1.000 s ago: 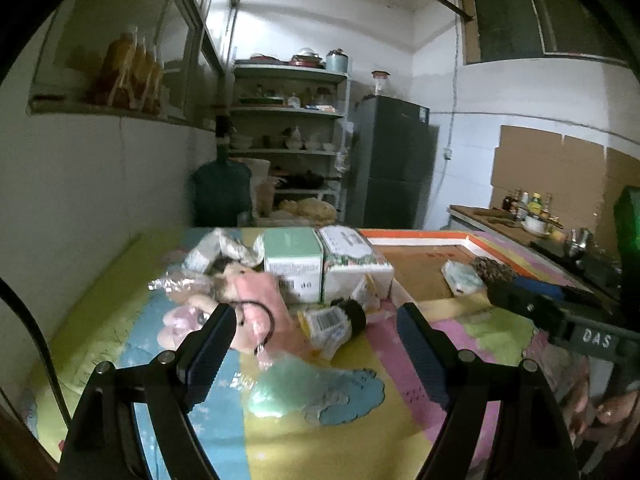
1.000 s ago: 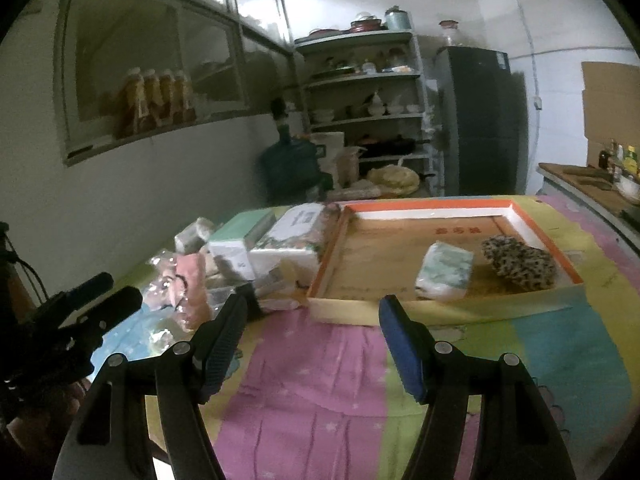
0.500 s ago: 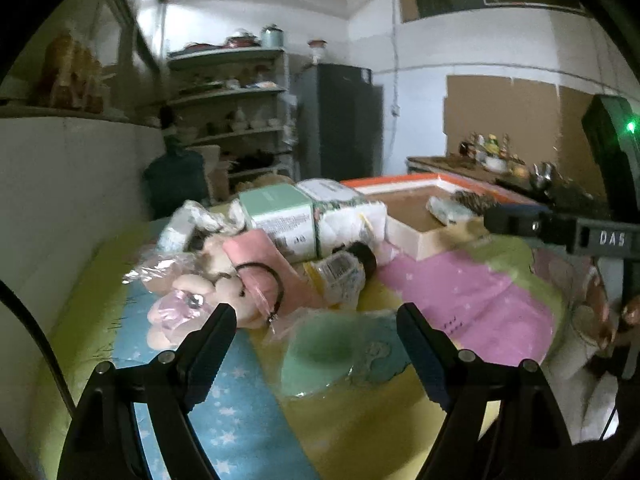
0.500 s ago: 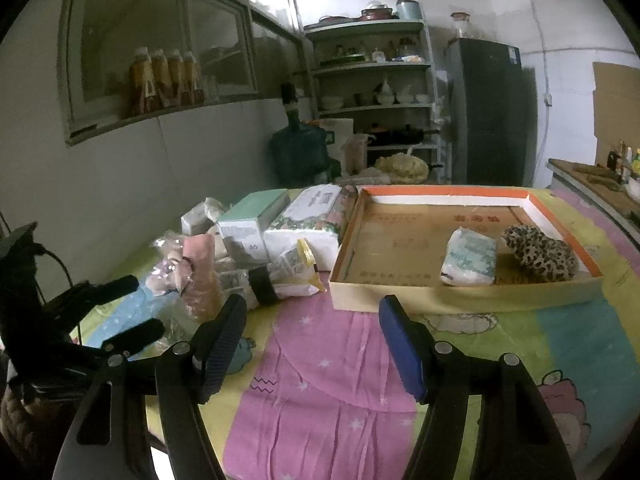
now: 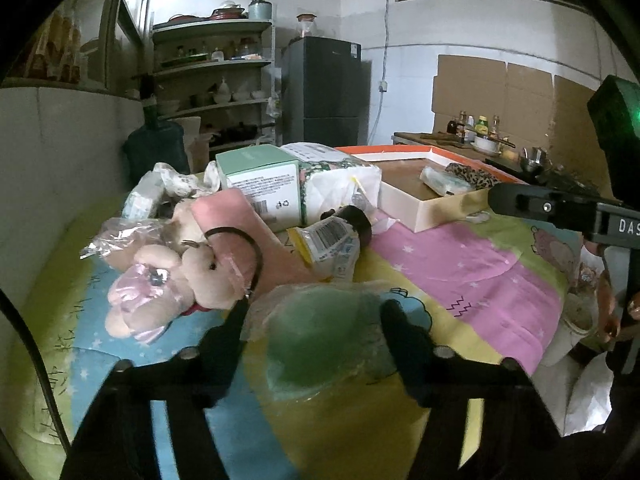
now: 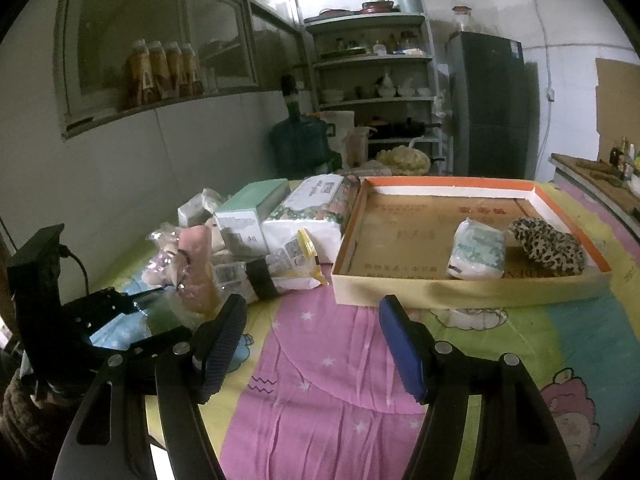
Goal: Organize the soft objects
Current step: 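Move the left gripper back to the pile and grasp the green sponge, then lift the green sponge with the left gripper while the right grasps a snack packet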
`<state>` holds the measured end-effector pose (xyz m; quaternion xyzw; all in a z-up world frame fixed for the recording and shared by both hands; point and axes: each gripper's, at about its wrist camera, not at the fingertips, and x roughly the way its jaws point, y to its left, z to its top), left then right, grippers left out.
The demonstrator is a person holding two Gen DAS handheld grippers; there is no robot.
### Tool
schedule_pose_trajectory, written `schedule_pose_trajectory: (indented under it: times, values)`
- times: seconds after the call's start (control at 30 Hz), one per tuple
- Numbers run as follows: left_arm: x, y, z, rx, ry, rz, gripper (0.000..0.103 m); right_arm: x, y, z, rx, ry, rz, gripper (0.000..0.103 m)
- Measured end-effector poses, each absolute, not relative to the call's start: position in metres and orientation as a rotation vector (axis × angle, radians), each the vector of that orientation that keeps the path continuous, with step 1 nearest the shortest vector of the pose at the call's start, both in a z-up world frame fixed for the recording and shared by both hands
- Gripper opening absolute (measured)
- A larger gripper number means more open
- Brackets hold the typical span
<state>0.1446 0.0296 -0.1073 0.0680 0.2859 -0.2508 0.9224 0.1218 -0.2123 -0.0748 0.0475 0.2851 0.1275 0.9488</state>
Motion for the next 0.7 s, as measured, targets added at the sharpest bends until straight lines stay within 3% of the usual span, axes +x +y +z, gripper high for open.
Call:
schedule_pose_trajectory:
  times: [0.03, 0.13, 0.43, 0.7]
  values:
    - [0.144, 0.029, -0.108, 0.138, 0.589, -0.518, 0.052, 0.122, -0.212, -0.075, 0.097, 0.582, 0.260, 0.070]
    - [0.143, 0.028, -0.110, 0.124, 0.585, -0.513, 0.048, 0.125, -0.212, -0.077, 0.100, 0.589, 0.267, 0.070]
    - [0.127, 0.041, -0.099, 0.023, 0.544, -0.508, 0.046, 0.140, -0.200, -0.078, 0.035, 0.602, 0.321, 0.070]
    - [0.106, 0.049, -0.081, -0.023, 0.525, -0.453, 0.046, 0.177, -0.160, -0.069, -0.369, 0.607, 0.702, 0.070]
